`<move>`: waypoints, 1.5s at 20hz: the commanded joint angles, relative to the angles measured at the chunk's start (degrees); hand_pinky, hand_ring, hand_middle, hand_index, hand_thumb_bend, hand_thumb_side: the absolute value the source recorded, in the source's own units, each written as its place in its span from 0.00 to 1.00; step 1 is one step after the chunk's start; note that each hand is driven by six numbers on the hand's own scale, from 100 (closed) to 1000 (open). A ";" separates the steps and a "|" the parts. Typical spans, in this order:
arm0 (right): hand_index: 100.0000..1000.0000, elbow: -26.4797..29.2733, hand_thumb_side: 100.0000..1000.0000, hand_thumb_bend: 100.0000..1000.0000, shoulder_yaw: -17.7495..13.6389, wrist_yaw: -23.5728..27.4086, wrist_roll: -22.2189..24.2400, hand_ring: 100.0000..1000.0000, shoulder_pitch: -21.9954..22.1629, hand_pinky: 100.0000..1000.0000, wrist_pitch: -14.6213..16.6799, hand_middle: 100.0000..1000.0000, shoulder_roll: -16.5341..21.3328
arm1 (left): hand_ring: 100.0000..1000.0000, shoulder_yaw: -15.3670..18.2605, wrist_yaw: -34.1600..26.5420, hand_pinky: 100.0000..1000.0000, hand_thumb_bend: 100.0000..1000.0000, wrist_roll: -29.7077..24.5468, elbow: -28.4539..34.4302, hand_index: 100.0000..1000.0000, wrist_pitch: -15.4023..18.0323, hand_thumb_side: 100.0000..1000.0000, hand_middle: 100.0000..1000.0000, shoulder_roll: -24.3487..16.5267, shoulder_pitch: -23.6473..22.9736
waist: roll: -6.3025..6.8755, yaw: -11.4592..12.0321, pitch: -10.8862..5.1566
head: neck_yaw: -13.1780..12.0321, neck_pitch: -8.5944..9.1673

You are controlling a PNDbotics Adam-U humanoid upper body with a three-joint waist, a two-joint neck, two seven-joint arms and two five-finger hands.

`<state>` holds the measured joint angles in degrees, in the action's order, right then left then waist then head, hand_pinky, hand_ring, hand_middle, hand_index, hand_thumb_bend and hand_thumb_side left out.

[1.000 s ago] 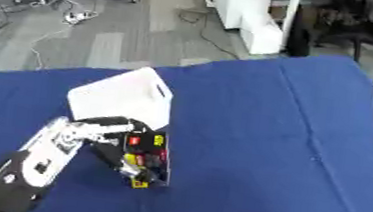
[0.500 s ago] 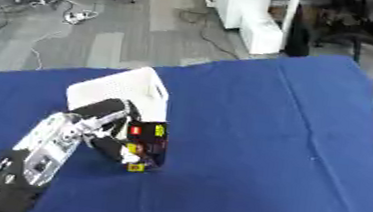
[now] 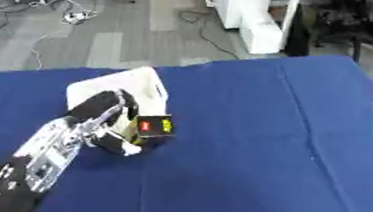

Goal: Pick up objects on the table and place them in the box.

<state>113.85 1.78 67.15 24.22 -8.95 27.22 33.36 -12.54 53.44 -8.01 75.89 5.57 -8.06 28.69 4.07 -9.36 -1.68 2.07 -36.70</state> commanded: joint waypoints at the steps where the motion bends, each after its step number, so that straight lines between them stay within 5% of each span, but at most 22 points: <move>1: 0.31 0.75 1.00 0.00 -0.32 -0.08 0.23 0.20 -0.90 0.07 0.05 0.16 1.55 | 0.10 0.59 -2.22 0.00 0.48 -0.96 4.34 0.38 -1.13 0.17 0.35 -0.34 0.51 | -0.39 0.14 -0.35 | 0.71 0.59; 16: 0.31 0.75 1.00 0.00 -0.34 -0.20 0.32 0.20 -0.56 0.07 0.15 0.16 1.59 | 0.09 0.96 -7.04 0.00 0.49 -2.60 16.09 0.34 -5.51 0.12 0.34 -1.33 1.26 | -0.43 0.35 -0.51 | 0.58 0.70; 30: 0.31 0.75 1.00 0.00 -0.35 -0.43 0.30 0.20 -0.28 0.07 0.21 0.16 1.59 | 0.09 3.55 -2.79 0.00 0.52 6.86 9.61 0.27 -5.00 0.09 0.33 -3.86 3.25 | -0.44 0.50 -0.68 | 0.43 0.94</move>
<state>113.85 1.77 66.94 24.44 -8.88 27.43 33.38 -9.79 49.96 -2.00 85.40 0.54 -10.66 30.37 4.06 -8.96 -1.76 2.08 -36.62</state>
